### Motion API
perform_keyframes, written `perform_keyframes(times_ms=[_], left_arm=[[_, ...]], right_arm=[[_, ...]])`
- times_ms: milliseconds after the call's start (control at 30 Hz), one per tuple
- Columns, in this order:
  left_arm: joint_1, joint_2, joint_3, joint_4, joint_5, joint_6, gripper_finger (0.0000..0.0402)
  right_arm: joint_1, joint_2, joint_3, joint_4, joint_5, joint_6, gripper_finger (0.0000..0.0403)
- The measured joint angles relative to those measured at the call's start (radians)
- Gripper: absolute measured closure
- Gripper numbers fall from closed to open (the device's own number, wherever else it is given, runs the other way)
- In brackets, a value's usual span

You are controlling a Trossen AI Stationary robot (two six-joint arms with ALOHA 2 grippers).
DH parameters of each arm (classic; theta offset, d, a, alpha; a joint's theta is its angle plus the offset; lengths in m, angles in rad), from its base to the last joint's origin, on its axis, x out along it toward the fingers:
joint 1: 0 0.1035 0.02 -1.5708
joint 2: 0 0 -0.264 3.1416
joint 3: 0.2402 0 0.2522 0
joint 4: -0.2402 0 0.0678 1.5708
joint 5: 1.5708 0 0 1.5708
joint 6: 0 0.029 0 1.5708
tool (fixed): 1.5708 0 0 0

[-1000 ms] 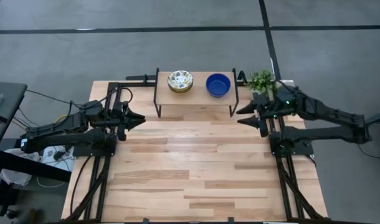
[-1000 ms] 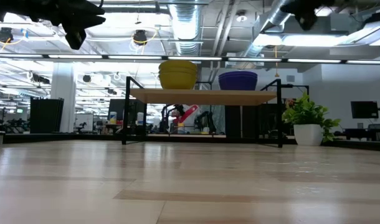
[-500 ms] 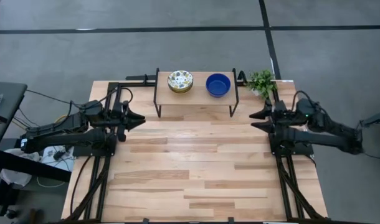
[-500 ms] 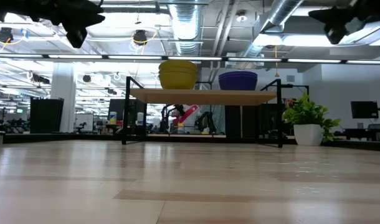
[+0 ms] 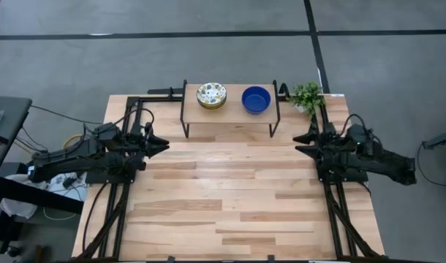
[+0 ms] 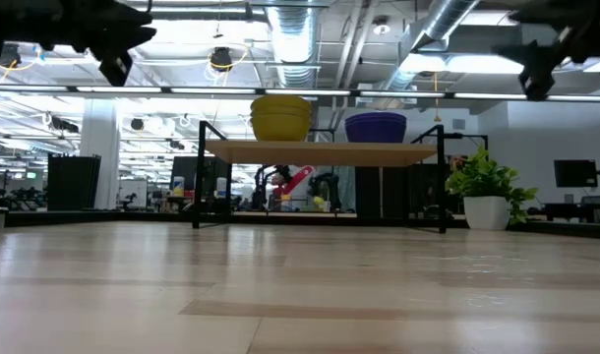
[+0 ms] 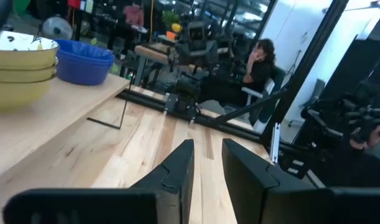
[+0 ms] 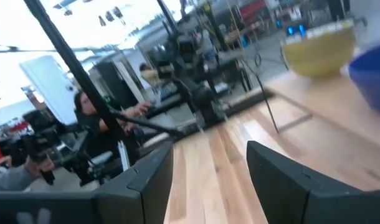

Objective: Pick & Place Mini bowls
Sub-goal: Return to Home Position

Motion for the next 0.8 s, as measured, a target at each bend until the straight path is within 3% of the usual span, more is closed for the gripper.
perform_keyframes(times_ms=[167,600,800], left_arm=[[0.000,-0.124,-0.057,0.006,0.002,-0.010,0.0320],[0.000,-0.120,-0.152,0.015,0.019,-0.002,0.0320],[0.000,-0.119,-0.185,0.035,0.022,-0.002,0.0320]], right_arm=[[0.013,-0.011,-0.054,0.097,0.020,-0.007,0.0205],[0.113,-0.011,-0.195,0.223,0.112,0.023,0.0205],[0.182,-0.011,-0.264,0.245,0.232,0.071,0.0207]])
